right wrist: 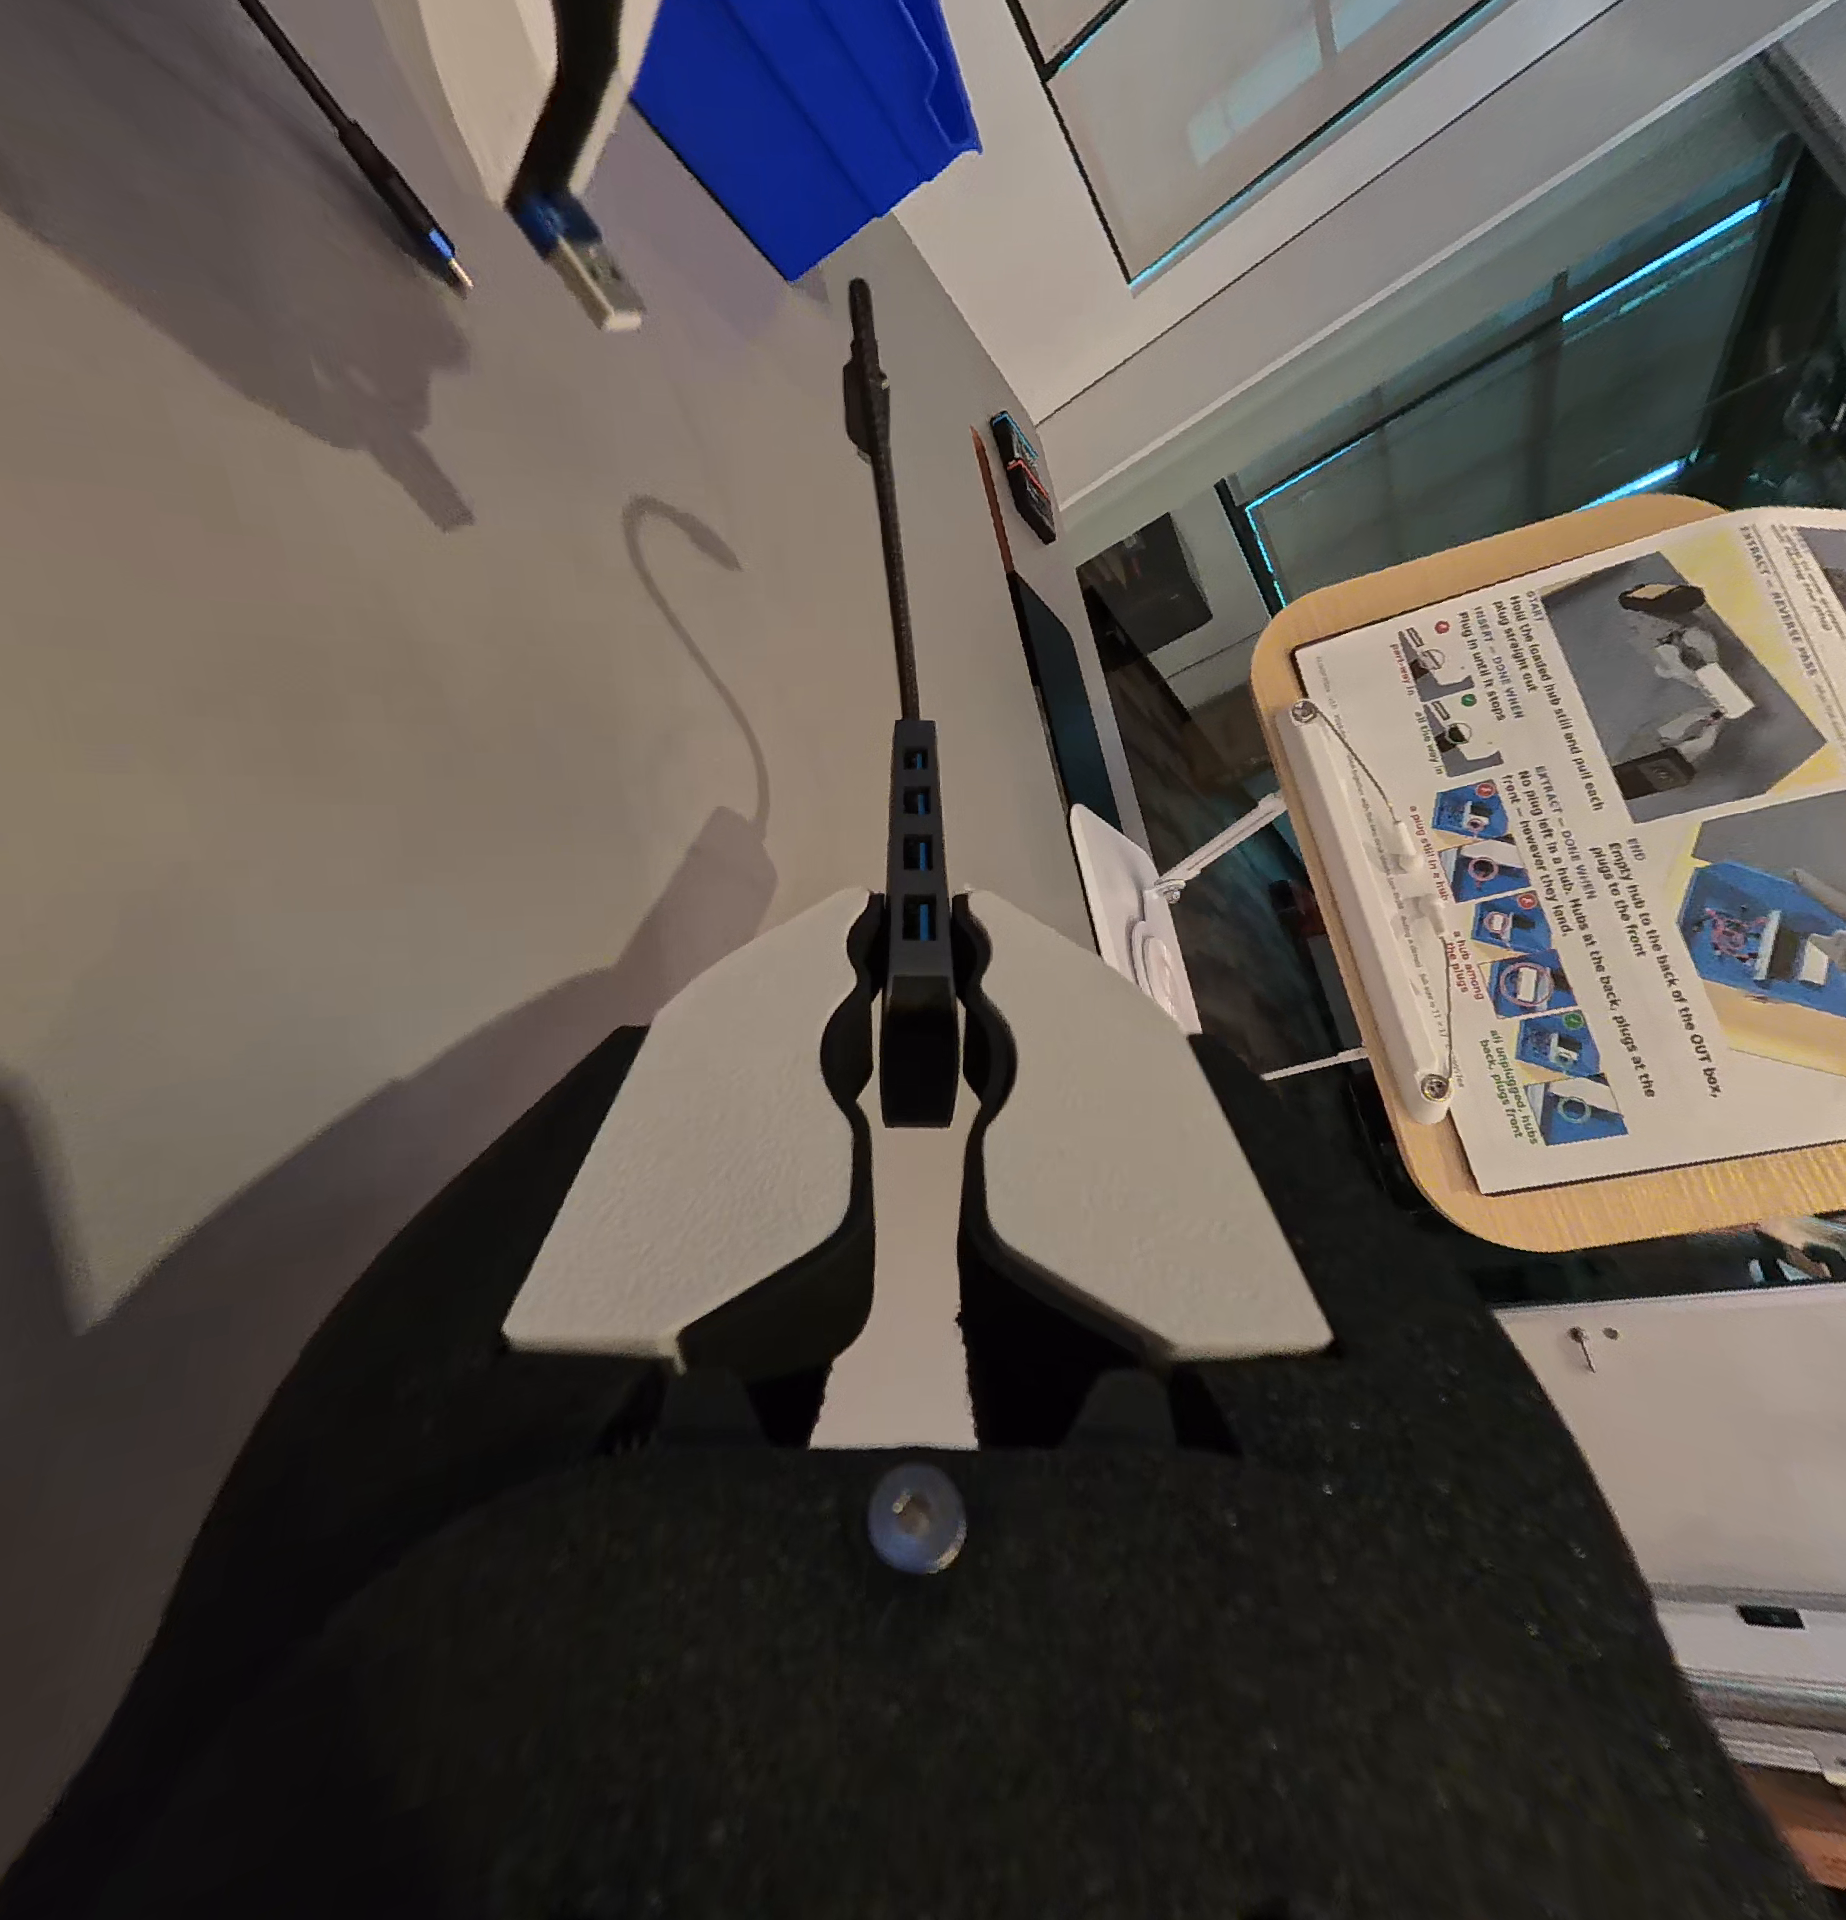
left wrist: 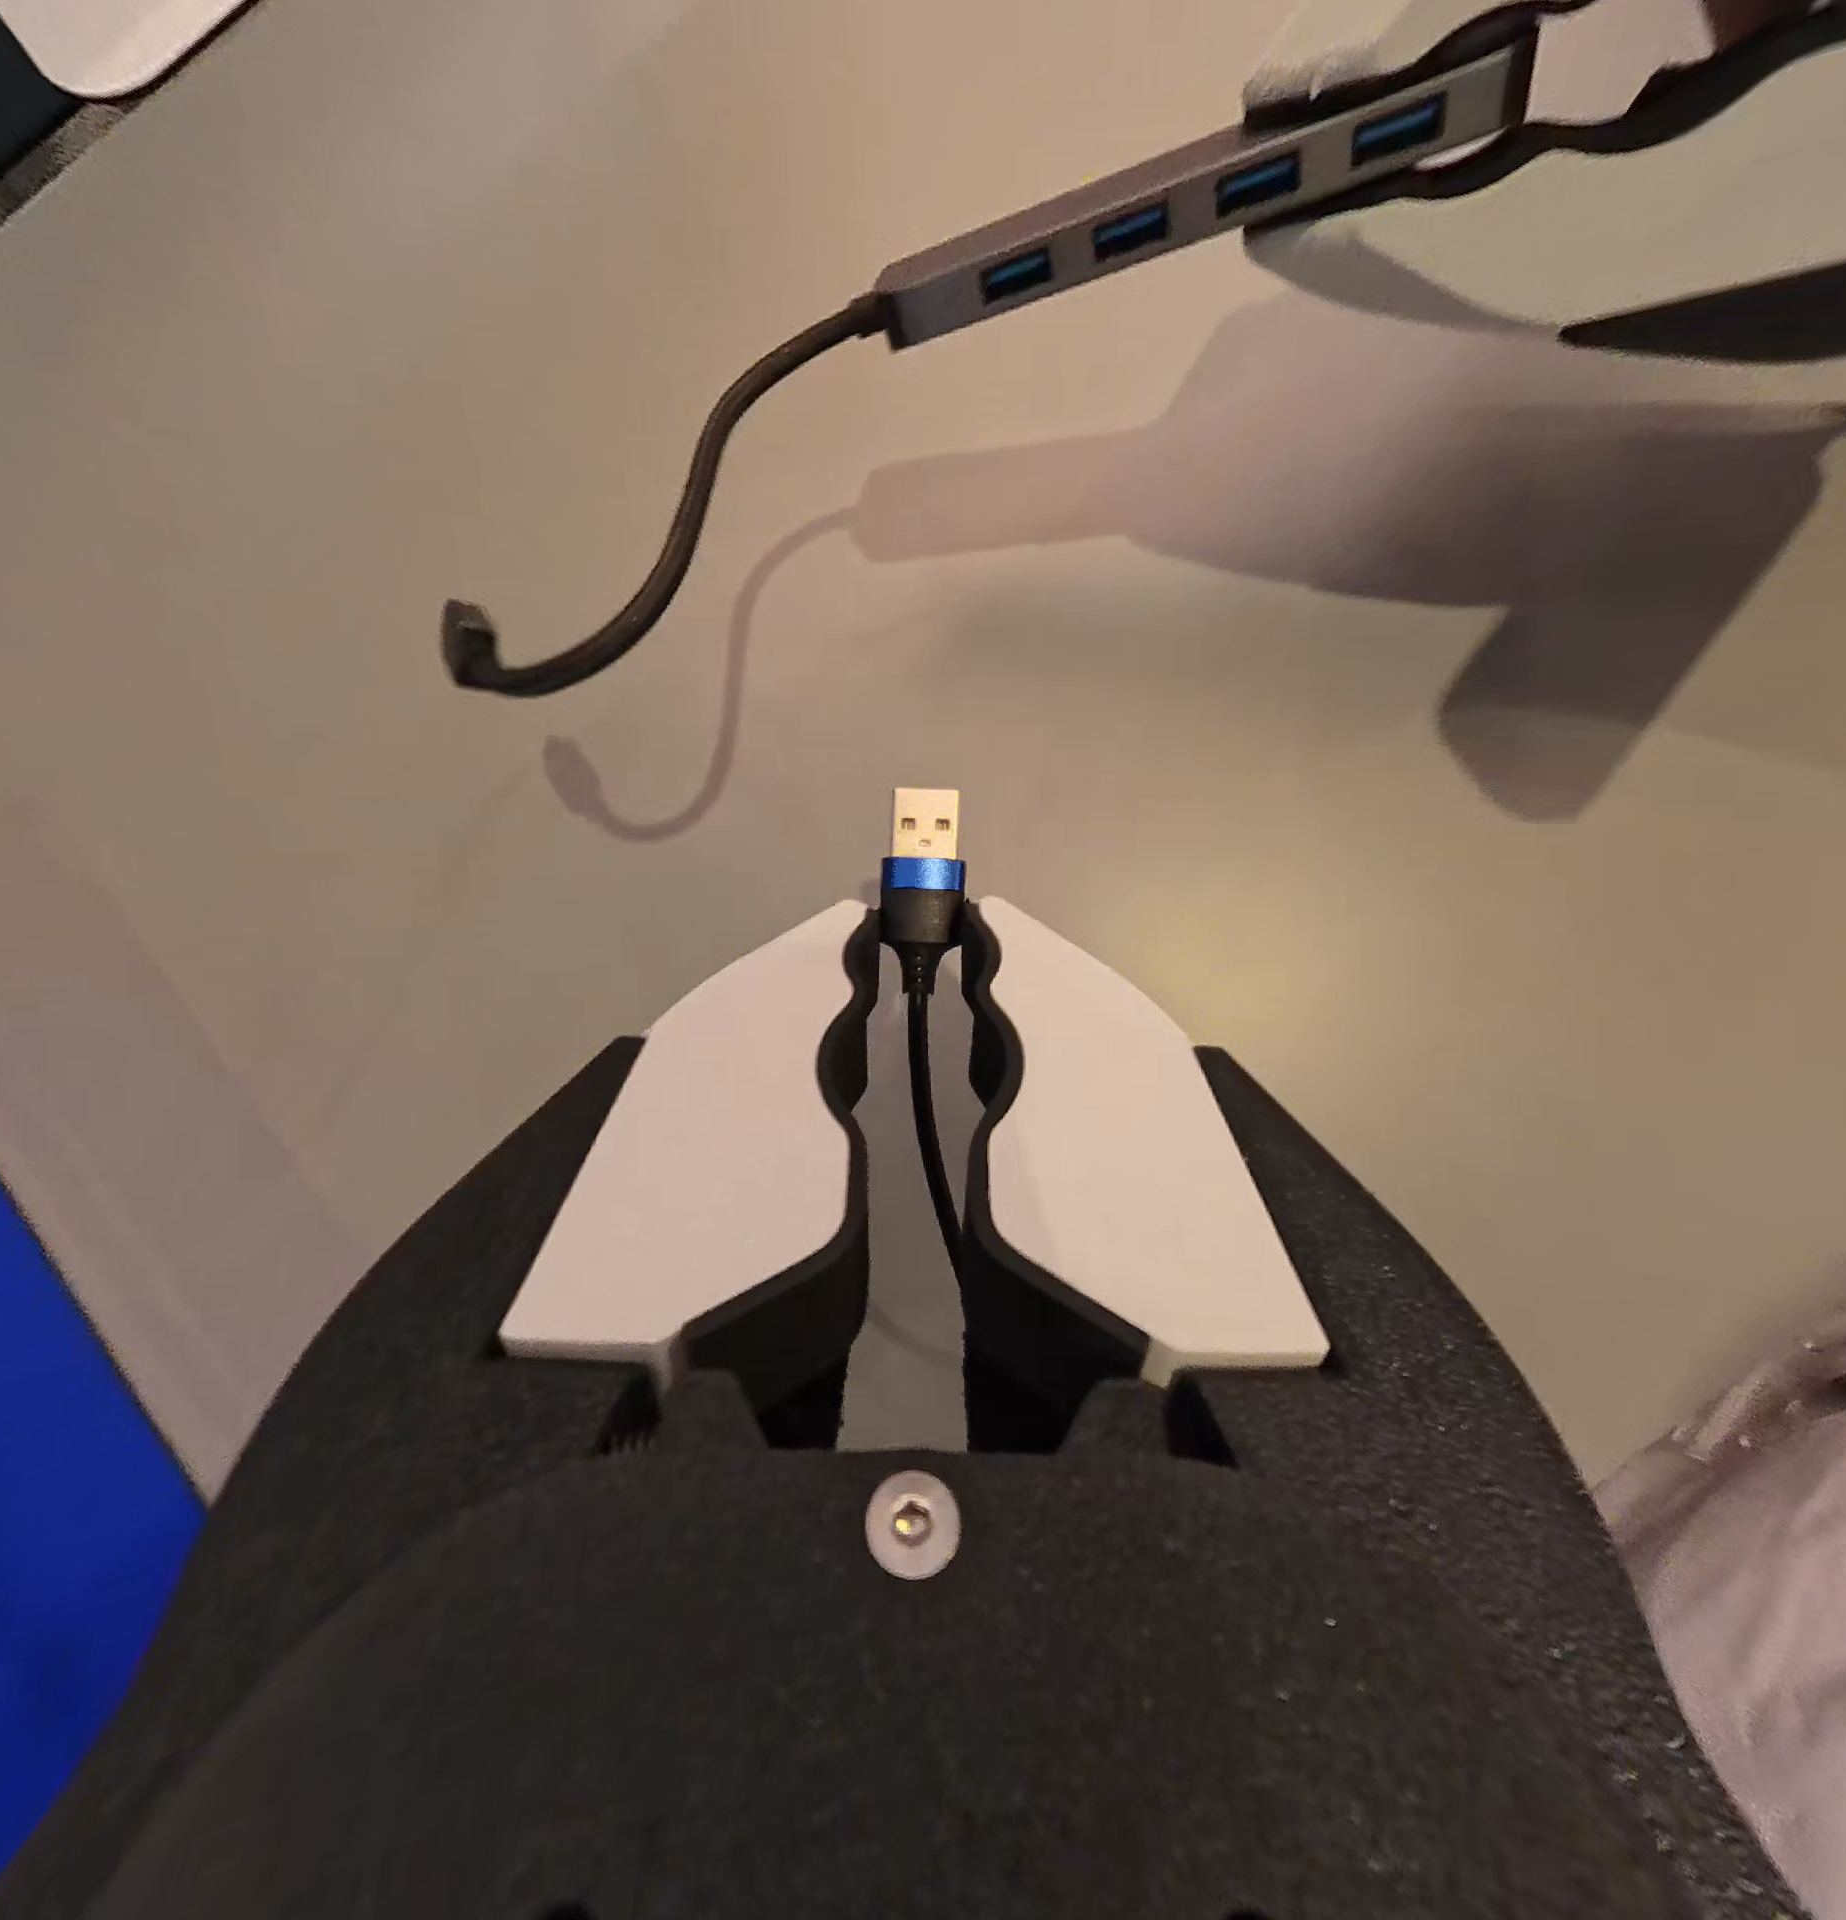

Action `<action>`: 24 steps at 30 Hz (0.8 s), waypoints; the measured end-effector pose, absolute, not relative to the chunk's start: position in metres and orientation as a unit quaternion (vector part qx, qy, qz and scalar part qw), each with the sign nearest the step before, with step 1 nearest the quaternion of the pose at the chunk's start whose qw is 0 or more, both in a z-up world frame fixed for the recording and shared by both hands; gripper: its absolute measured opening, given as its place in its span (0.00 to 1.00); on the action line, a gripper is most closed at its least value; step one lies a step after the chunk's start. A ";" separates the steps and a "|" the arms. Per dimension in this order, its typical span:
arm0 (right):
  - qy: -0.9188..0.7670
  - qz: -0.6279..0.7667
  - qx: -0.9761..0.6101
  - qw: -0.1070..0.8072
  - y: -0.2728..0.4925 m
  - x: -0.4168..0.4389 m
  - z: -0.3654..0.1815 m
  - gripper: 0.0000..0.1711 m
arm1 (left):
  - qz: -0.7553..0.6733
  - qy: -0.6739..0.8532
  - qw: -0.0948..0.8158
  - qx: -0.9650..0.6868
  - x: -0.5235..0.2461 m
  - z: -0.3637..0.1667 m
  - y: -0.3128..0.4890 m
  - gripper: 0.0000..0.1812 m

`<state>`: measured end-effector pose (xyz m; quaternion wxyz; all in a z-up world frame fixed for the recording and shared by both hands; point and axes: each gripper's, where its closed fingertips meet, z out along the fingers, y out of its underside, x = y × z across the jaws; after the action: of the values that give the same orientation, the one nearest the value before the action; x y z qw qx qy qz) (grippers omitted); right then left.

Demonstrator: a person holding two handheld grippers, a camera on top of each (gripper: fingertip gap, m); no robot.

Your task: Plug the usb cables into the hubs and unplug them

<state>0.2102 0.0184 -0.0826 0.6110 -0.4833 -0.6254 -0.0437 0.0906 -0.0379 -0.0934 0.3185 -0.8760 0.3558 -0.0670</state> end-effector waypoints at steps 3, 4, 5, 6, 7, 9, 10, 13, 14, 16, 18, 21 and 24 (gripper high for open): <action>-0.621 -0.058 -0.484 0.614 0.020 0.207 -0.082 0.07 | -0.089 0.344 0.315 -0.880 0.100 -0.094 -0.031 0.08; -0.621 -0.063 -0.483 0.615 0.020 0.206 -0.081 0.07 | -0.092 0.339 0.315 -0.882 0.102 -0.094 -0.029 0.08; -0.620 -0.066 -0.482 0.615 0.020 0.204 -0.081 0.07 | -0.096 0.336 0.315 -0.882 0.104 -0.094 -0.026 0.08; -0.621 -0.069 -0.481 0.615 0.020 0.202 -0.082 0.07 | -0.097 0.334 0.315 -0.883 0.106 -0.093 -0.024 0.08; -0.622 -0.074 -0.478 0.616 0.019 0.201 -0.081 0.07 | -0.098 0.331 0.317 -0.883 0.107 -0.093 -0.022 0.08; -0.625 -0.091 -0.469 0.617 0.019 0.197 -0.081 0.07 | -0.106 0.331 0.314 -0.884 0.113 -0.091 -0.020 0.08; -0.627 -0.099 -0.464 0.618 0.018 0.195 -0.081 0.07 | -0.106 0.332 0.313 -0.883 0.116 -0.091 -0.019 0.08; -0.639 -0.115 -0.448 0.615 0.014 0.188 -0.082 0.07 | -0.102 0.339 0.305 -0.884 0.120 -0.091 -0.017 0.08; -0.644 -0.119 -0.443 0.612 0.012 0.186 -0.083 0.07 | -0.100 0.342 0.300 -0.885 0.121 -0.091 -0.016 0.08; -0.654 -0.130 -0.434 0.605 0.010 0.182 -0.087 0.07 | -0.095 0.342 0.291 -0.888 0.122 -0.092 -0.014 0.08; -0.662 -0.140 -0.427 0.600 0.009 0.180 -0.090 0.07 | -0.093 0.341 0.282 -0.892 0.123 -0.094 -0.012 0.08; -0.669 -0.150 -0.420 0.595 0.006 0.177 -0.092 0.07 | -0.099 0.332 0.275 -0.897 0.124 -0.097 -0.009 0.08; -0.672 -0.156 -0.414 0.594 0.004 0.174 -0.093 0.07 | -0.100 0.326 0.271 -0.900 0.125 -0.100 -0.005 0.08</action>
<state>0.1745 0.0041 -0.0929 0.5936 -0.4137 -0.6724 -0.1562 0.1254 -0.0055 -0.1003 0.2714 -0.9000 0.3259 -0.1004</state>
